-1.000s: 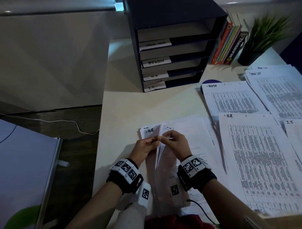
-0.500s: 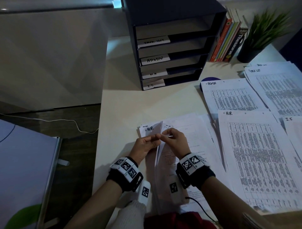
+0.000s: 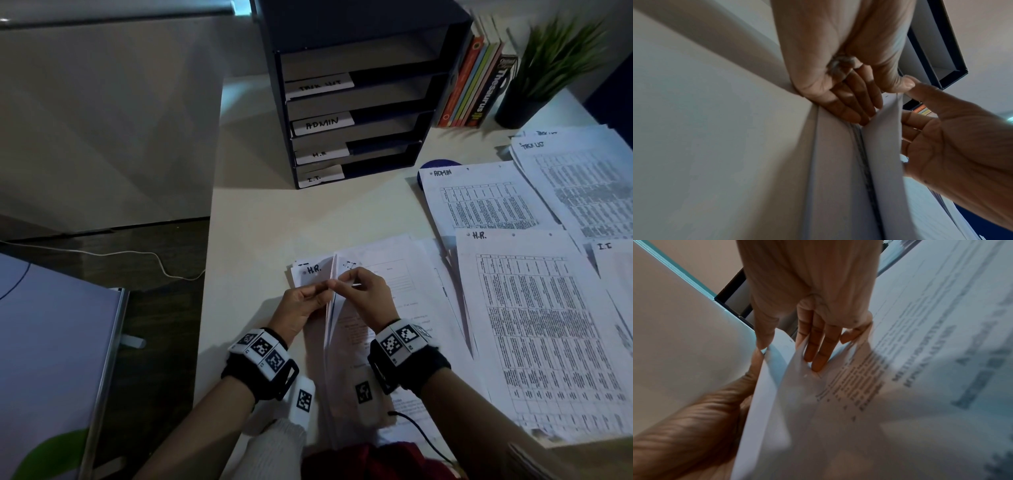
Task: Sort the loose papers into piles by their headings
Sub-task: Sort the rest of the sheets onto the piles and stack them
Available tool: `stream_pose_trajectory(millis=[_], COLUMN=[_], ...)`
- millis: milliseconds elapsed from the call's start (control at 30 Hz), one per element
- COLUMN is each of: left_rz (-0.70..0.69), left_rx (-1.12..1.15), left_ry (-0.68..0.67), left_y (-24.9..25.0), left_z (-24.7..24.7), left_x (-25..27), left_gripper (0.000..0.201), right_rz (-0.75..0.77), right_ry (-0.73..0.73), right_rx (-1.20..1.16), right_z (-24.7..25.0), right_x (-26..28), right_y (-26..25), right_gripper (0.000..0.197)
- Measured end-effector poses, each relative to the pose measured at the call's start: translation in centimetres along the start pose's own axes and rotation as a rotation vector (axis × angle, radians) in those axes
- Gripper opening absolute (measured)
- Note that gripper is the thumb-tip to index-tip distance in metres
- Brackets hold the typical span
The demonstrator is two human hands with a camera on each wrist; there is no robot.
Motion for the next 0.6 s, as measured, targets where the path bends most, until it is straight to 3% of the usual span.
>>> stream_pose_trajectory(millis=[100, 200, 367, 467, 600], left_rz=[0.022, 0.063, 0.023, -0.022, -0.11], left_rx=[0.01, -0.001, -0.028, -0.09, -0.251], left_ry=[0.003, 0.082, 0.251, 0.206, 0.013], left_y=[-0.2, -0.7, -0.5, 0.4, 1.8], left_z=[-0.1, 0.6, 2.7, 2.0, -0.9], left_x=[0.1, 0.0, -0.2, 0.0, 0.8], left_gripper=[0.028, 0.022, 0.022, 0.036, 0.029], right_rz=[-0.004, -0.007, -0.142, -0.16, -0.066], right_ry=[0.0, 0.03, 0.205, 0.226, 0.131], right_rx=[0.019, 0.082, -0.134, -0.156, -0.035], right_z=[0.0, 0.4, 2.6, 2.8, 1.8], right_x=[-0.1, 0.0, 0.8, 0.6, 0.0], right_y=[0.0, 0.0, 1.5, 1.3, -1.5], right_gripper=[0.013, 0.026, 0.019, 0.027, 0.05])
Point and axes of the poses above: each hand's wrist, its own x-axis away from the middle knuckle, its own z-axis out of the back of the hand, y = z × x, the point moved 10 cm from there along -x, towards the middle knuckle, and after that the axes turned 4 degrees about y, right-handed, at the moved point
